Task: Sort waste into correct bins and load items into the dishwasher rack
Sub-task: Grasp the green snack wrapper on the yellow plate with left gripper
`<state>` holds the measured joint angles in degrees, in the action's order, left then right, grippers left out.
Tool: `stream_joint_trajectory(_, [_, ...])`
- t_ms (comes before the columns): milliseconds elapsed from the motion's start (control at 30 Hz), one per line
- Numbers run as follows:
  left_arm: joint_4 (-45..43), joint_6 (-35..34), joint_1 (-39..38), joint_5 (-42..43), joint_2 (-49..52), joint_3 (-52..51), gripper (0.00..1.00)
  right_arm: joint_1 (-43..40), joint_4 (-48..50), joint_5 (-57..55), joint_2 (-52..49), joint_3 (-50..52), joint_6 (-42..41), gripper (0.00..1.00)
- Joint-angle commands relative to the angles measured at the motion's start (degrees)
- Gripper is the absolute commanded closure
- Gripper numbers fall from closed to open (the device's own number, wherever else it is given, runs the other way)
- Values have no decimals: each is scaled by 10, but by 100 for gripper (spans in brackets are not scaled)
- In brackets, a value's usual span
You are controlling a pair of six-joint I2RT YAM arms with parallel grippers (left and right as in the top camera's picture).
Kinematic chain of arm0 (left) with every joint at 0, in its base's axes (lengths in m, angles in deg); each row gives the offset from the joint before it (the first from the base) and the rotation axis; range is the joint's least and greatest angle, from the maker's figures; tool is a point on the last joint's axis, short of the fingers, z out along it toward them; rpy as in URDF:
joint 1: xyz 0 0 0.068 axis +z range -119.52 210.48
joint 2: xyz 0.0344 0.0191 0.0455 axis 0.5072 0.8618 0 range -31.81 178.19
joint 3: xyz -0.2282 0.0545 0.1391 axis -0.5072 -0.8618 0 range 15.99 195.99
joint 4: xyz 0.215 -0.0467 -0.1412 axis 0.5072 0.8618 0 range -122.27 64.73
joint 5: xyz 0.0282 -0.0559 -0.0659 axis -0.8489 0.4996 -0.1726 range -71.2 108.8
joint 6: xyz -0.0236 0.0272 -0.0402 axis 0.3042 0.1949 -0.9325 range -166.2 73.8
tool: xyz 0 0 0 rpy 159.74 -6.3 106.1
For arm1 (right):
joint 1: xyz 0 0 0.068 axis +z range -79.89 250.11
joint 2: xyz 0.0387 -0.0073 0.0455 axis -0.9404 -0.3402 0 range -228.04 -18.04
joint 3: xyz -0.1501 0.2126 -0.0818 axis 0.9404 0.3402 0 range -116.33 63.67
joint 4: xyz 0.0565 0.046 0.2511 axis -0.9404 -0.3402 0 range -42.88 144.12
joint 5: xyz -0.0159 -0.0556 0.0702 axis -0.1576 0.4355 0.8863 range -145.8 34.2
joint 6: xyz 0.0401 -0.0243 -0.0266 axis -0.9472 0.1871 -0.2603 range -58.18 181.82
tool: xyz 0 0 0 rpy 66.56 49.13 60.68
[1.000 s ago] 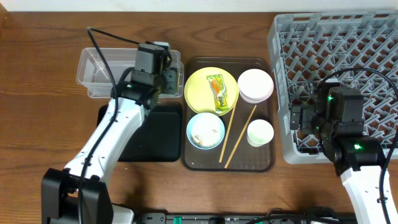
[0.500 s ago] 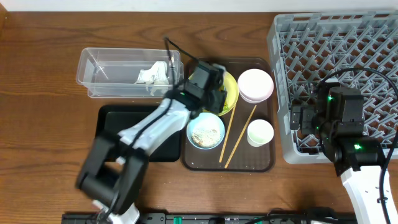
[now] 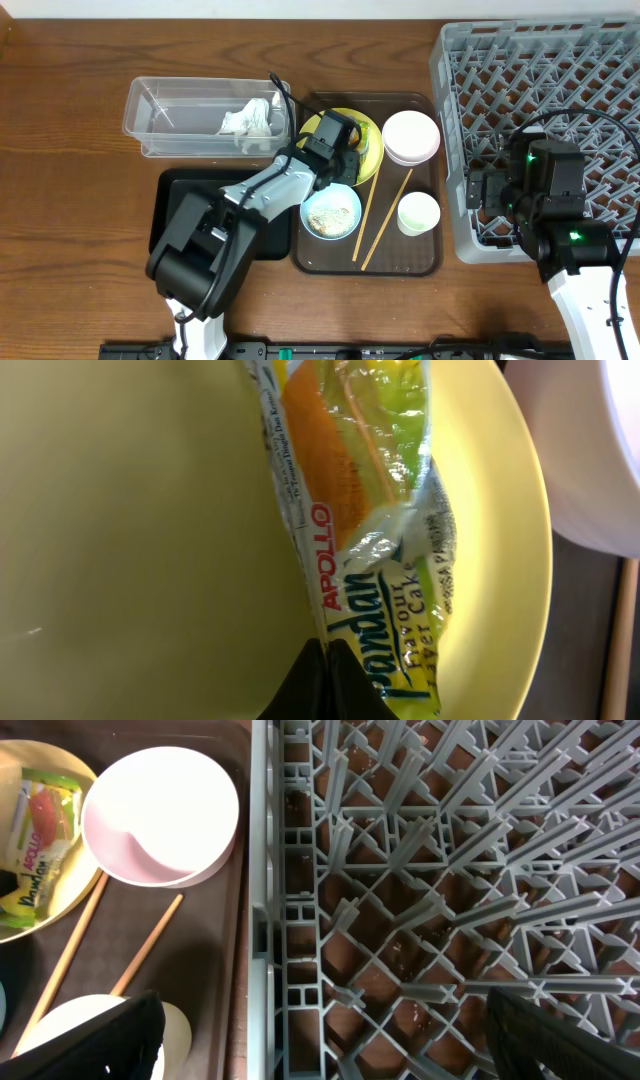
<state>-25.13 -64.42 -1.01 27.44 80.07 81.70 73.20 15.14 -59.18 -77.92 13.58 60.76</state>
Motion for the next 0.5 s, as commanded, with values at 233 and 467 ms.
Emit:
stream_joint_trajectory(233, [59,-5,110,-23,-181,2,94,6,-1,4,2,-12,-6,1])
stream_joint_trajectory(467, [107,-5,200,-68,-220,1,92,6,0,4,2,-12,-6,1])
